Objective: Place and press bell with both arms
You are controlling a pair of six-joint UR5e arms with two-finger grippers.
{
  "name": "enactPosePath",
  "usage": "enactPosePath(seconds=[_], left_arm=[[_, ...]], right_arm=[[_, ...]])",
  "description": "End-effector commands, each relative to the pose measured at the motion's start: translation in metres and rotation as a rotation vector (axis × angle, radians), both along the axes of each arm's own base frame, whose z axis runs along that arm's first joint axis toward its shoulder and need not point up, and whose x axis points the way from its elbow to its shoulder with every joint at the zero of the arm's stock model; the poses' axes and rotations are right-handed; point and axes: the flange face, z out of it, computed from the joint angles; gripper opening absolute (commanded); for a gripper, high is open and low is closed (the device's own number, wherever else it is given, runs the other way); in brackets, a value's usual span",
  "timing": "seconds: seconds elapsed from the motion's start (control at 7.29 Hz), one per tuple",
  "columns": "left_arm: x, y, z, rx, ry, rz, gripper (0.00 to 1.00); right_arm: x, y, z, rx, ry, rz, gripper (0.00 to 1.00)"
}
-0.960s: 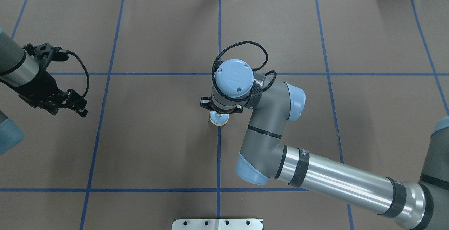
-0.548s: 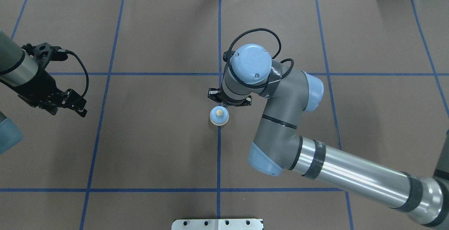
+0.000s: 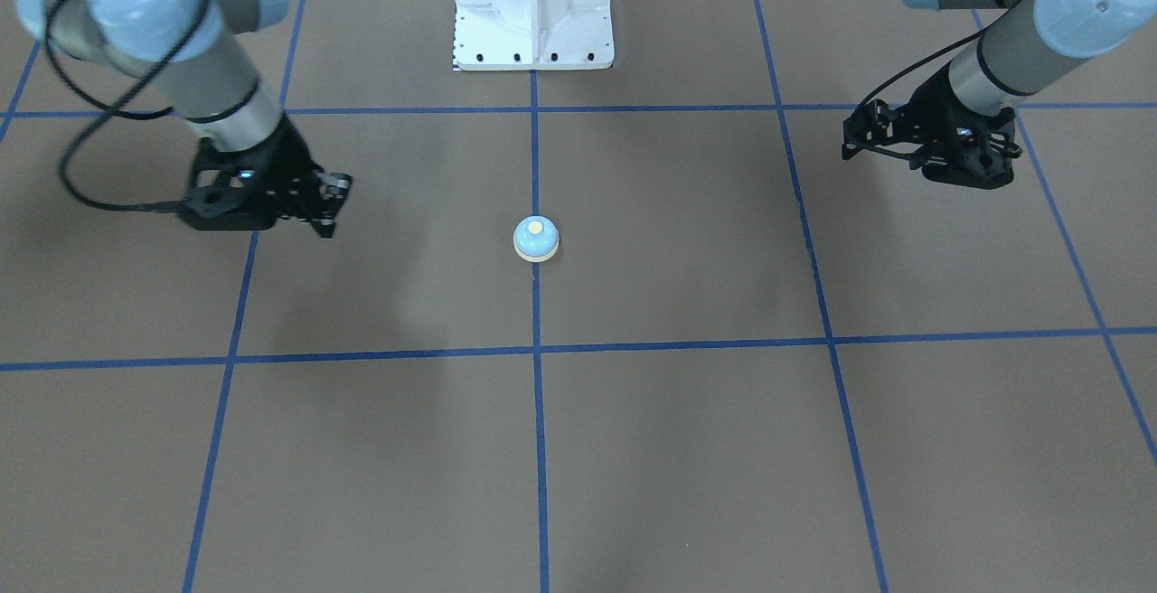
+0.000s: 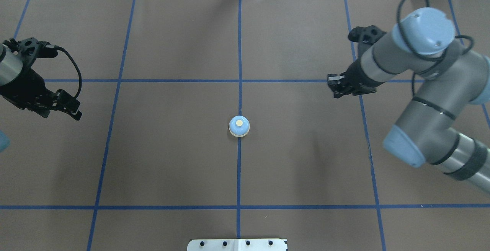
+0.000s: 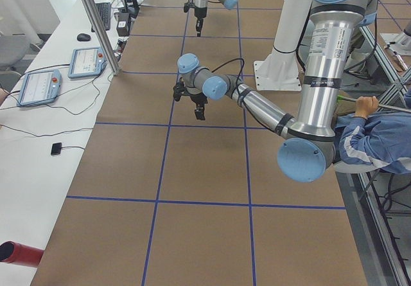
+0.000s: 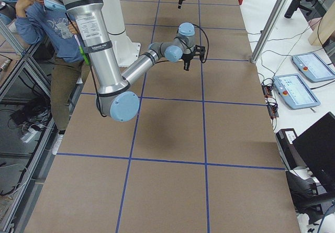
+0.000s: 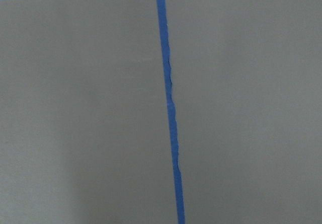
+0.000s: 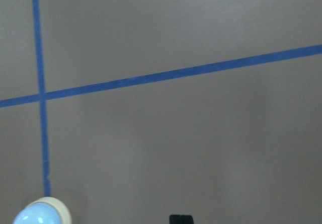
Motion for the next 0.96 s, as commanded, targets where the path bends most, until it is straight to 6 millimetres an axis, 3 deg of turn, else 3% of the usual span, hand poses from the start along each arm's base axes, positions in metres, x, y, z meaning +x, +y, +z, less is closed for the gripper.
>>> enactPosePath(seconds=[0.0,0.14,0.27,0.41,0.55,0.69,0.82], left_arm=[[-0.054,-0.006,0.03,0.071,-0.012,0.004,1.0],[-0.086,-0.003,0.052,0.106,-0.024,0.01,1.0],[-0.121,-0.001,0.07,0.114,-0.04,-0.021,1.0],[-0.156,-0.001,0.088,0.128,-0.059,-0.053,1.0],[-0.188,0.005,0.115,0.145,-0.073,-0.05,1.0],[-0.209,0.005,0.133,0.121,-0.082,-0.082,1.0],[-0.217,0.004,0.141,0.105,-0.084,-0.099,1.0]], right_arm=[[0.147,-0.009,0.1,0.069,0.051,-0.083,0.11],[0.202,-0.006,0.141,0.103,0.053,-0.123,0.19],[0.243,0.005,0.178,0.127,0.081,-0.145,0.22],[0.265,0.012,0.2,0.144,0.089,-0.165,0.22],[0.276,0.016,0.207,0.139,0.089,-0.165,0.27],[0.286,0.02,0.212,0.126,0.085,-0.154,0.39],[0.301,0.026,0.22,0.112,0.091,-0.136,0.99]])
